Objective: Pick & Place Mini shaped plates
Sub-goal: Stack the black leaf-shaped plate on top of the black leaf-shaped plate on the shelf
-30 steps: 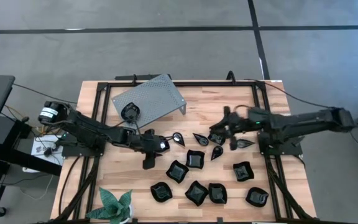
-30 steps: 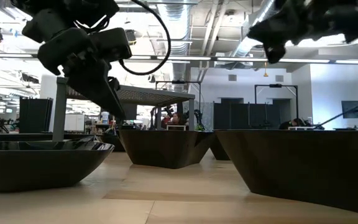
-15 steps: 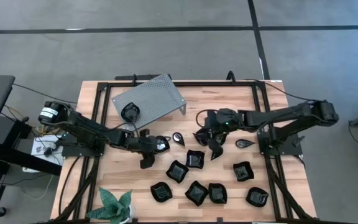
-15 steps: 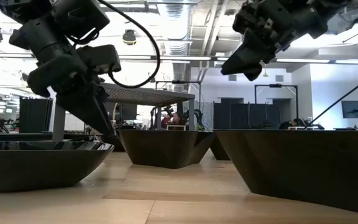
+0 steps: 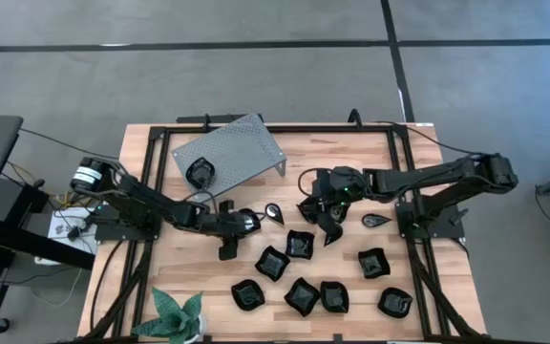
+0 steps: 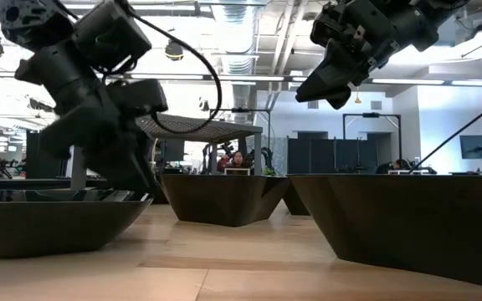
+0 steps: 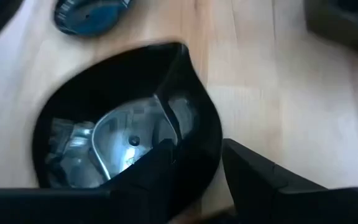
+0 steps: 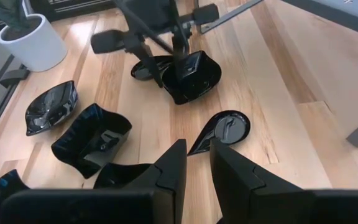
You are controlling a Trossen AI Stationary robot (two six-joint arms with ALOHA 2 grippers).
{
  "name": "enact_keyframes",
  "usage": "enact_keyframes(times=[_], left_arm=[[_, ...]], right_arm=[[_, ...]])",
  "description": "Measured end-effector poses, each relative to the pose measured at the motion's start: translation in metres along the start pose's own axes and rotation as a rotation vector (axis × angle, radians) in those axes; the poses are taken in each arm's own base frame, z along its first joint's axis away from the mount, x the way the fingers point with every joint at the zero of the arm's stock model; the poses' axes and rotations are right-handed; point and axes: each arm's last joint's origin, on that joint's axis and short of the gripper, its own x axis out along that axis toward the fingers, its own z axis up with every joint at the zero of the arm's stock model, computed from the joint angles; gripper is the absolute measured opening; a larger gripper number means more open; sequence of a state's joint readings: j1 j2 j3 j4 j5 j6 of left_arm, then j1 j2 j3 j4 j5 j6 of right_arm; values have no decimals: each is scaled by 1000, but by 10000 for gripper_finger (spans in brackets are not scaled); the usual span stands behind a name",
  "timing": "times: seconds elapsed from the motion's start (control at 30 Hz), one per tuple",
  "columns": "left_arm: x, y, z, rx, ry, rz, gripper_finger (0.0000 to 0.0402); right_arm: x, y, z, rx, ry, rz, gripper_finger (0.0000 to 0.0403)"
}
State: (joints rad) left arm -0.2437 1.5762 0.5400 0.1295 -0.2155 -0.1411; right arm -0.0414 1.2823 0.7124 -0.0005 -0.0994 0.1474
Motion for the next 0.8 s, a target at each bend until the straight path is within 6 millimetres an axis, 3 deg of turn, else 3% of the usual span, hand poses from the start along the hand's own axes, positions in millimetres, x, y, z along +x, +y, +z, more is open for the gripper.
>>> enact_keyframes(times=[0.23, 0.47, 0.63, 0.8], left_arm=[[4, -1, -1, 9, -1, 24, 128], [-6, 1, 4, -26, -41, 51, 30], [-30, -6, 19, -79, -158, 19, 9], [-72, -23, 50, -93, -354, -84, 9]], right_arm=[[0, 0, 0, 0, 2, 0, 67], [0, 0, 0, 0, 5, 0, 67], [0, 0, -2, 2, 19, -2, 67], [0, 0, -2, 2, 17, -3, 67]])
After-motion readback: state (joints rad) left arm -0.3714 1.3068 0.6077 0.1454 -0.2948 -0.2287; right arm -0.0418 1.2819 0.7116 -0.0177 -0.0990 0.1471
